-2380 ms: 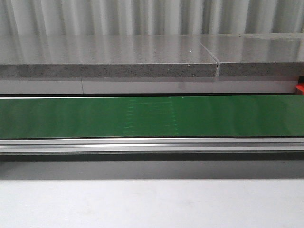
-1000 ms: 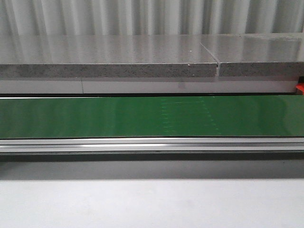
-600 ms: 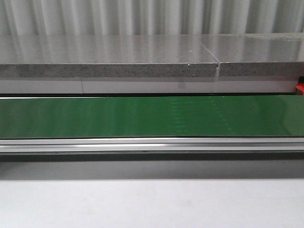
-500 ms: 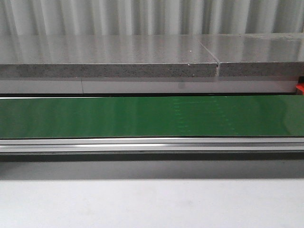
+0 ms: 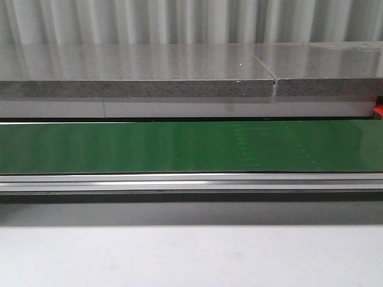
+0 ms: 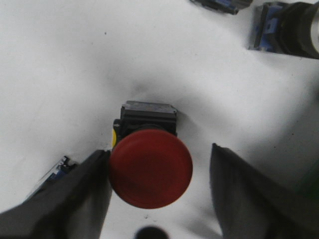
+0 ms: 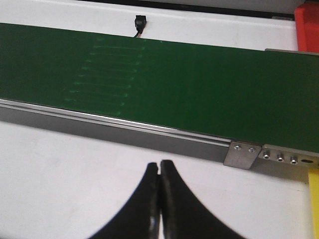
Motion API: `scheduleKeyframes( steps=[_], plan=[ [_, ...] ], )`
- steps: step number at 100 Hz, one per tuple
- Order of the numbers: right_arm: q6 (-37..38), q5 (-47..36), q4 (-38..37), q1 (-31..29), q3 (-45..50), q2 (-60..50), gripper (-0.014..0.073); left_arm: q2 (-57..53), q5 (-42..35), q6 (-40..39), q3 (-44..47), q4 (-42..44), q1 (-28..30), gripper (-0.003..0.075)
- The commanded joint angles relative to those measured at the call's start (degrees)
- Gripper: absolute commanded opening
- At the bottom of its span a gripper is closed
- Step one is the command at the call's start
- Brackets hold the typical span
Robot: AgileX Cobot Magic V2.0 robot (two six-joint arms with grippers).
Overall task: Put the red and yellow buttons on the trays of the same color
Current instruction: 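Close the left gripper on a red push-button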
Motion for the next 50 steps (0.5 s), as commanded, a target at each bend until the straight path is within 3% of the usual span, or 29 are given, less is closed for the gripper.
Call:
scheduleKeyframes(
  steps=[1,24,50],
  plan=[
    [-0.69,-3.49,0.35,0.02,-1.39,0.23,-0.0069,-2.58,-0.96,-0.26,-1.55,-0.73,0.06,0.0283],
    [-0.69,-3.49,0.35,0.02,-1.39,0.23,-0.0069,-3.38,-0.73,-0.26,-1.55,-0.47,0.06,0.0062],
    [-0.69,-3.49,0.35,0.02,-1.39,0.23,-0.0069,-9.71,0.81,0.84,-1.55,-0.58,-0.05,-0.0021]
  ],
)
